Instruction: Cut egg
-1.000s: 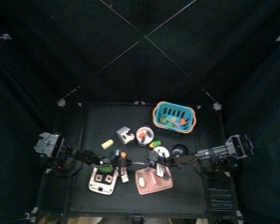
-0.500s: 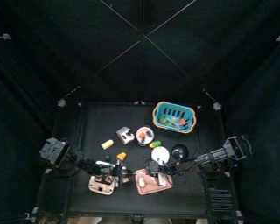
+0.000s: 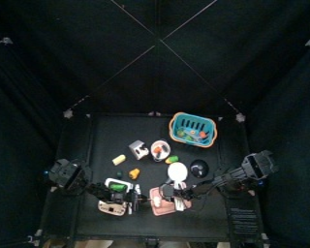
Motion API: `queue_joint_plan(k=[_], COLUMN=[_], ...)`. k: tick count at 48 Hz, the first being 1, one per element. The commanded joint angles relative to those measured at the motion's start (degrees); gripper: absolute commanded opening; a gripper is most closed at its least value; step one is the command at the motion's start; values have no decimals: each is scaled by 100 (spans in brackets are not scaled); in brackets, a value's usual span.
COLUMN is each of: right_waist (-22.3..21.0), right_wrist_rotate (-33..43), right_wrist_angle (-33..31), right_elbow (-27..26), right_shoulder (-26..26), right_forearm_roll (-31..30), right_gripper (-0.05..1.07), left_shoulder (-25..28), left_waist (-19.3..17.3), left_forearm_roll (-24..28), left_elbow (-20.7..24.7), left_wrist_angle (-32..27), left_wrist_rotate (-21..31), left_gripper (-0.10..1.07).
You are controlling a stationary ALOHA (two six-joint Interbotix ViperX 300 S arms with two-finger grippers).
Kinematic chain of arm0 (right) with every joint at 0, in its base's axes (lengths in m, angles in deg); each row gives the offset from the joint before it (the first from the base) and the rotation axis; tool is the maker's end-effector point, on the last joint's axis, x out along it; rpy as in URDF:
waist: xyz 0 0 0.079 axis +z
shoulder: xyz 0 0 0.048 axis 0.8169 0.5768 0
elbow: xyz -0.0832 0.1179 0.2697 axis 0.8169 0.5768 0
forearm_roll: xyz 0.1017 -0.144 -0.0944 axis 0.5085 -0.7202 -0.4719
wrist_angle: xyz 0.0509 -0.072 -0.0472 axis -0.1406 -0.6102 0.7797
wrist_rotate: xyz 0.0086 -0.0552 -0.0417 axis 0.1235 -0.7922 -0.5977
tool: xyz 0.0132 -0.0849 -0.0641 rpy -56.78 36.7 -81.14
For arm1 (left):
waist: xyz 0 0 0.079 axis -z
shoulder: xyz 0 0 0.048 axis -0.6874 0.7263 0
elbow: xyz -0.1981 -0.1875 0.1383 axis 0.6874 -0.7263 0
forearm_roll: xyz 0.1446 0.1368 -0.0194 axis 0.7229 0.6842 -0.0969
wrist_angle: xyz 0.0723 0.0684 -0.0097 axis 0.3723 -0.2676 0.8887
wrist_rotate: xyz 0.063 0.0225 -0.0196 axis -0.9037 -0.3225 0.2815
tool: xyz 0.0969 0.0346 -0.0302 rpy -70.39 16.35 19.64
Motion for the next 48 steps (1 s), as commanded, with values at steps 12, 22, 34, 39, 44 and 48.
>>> queue_joint_plan(k=[12,22,34,39,44,48], right_waist=[-18,-26,-35,-44,-53,-53], right_wrist_rotate=[18,18,18,9,0,0], right_wrist_angle=[-35,-35,-35,-62,-88,-132], right_elbow=[-105,-123,-114,-123,-123,-123], right_shoulder=[185,290,316,325,325,325], right_forearm_roll=[26,44,53,53,53,44], right_gripper=[46,46,46,46,46,46], left_shoulder=[123,158,229,281,299,308], left_waist=[167,229,229,229,237,237], left_forearm_roll=[-88,-176,-193,-193,-202,-255], left_elbow=[237,281,369,396,404,396], left_wrist_angle=[0,-132,-255,-264,-264,-255], left_wrist_rotate=[0,0,0,0,0,0], left_gripper=[30,30,30,30,30,30])
